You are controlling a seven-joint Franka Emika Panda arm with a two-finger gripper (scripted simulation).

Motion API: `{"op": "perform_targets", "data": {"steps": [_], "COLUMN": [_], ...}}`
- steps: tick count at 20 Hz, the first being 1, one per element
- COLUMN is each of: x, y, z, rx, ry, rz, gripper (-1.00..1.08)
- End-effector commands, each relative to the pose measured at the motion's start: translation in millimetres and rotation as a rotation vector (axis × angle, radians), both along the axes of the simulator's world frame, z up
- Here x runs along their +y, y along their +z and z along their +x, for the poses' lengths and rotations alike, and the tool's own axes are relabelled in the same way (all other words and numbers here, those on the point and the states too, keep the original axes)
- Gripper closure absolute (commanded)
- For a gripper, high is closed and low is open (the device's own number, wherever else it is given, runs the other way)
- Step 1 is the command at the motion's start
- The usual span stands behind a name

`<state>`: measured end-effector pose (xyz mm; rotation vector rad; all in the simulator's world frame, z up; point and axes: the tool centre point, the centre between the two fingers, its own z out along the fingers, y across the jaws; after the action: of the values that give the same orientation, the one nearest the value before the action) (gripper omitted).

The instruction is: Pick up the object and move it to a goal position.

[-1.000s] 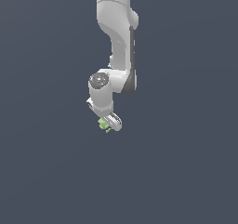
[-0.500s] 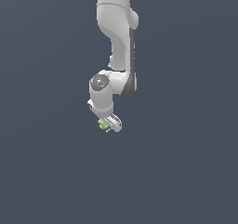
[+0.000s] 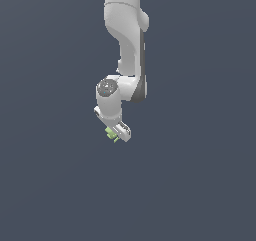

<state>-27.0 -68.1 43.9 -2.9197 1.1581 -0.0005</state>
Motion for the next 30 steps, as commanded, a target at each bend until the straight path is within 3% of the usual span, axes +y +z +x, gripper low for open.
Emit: {"op": "perform_targets", "data": {"steps": [1,9,22,30], "x": [0.7,5.6,18.6,23.6], "y": [4.8,38.8,136.8,176.8], "z": [-1.8,-17.1,-58.9,-73.9], "rx": [-0.001,-0.001,0.0,0.0], "ry": [0.0,0.0,-0.001,-0.001], "rz": [0.0,0.001,0.0,-0.001], "gripper": [1.08,1.08,1.08,1.08]}}
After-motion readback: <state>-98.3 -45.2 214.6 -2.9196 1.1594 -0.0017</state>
